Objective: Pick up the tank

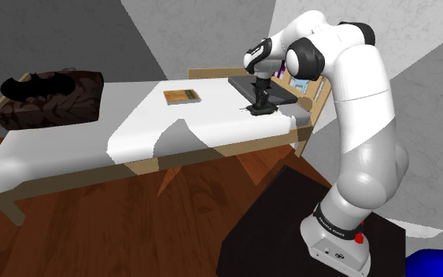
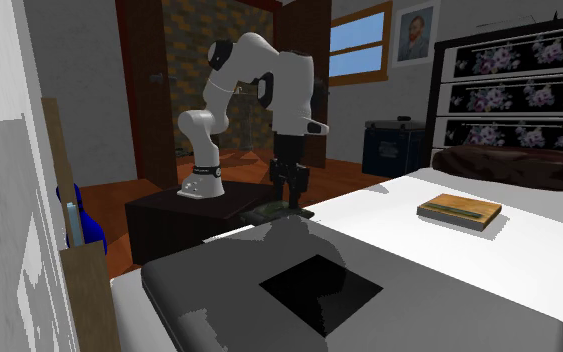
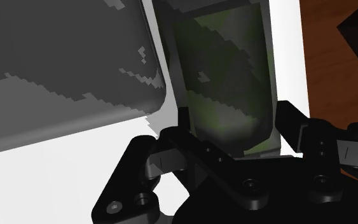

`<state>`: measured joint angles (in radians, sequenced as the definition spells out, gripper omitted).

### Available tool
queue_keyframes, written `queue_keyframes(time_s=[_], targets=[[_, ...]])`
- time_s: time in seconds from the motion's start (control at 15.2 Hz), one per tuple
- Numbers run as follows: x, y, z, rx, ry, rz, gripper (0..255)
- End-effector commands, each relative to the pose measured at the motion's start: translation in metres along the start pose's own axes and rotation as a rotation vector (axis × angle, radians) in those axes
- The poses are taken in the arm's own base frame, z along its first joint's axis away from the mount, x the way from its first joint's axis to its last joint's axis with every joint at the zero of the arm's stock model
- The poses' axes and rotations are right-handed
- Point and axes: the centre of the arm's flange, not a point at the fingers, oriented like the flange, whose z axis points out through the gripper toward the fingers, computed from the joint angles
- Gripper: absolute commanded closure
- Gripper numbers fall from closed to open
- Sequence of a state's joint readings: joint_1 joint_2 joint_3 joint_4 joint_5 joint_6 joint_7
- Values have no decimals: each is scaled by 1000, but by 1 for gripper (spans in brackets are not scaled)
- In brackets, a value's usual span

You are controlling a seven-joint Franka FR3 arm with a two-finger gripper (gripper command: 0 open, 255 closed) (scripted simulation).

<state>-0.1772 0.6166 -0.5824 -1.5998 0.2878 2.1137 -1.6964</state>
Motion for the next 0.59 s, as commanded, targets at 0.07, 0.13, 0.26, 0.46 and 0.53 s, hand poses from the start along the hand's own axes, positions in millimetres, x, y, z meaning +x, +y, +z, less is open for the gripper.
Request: queue_keyframes(time_s=[0.07,0.13,0.26,0.46,0.53], targets=[[0,0,1,0,0,0,255],[0,0,1,0,0,0,255],[0,0,1,0,0,0,255],[0,0,1,0,0,0,255],[-1,0,-4,0,0,0,255]])
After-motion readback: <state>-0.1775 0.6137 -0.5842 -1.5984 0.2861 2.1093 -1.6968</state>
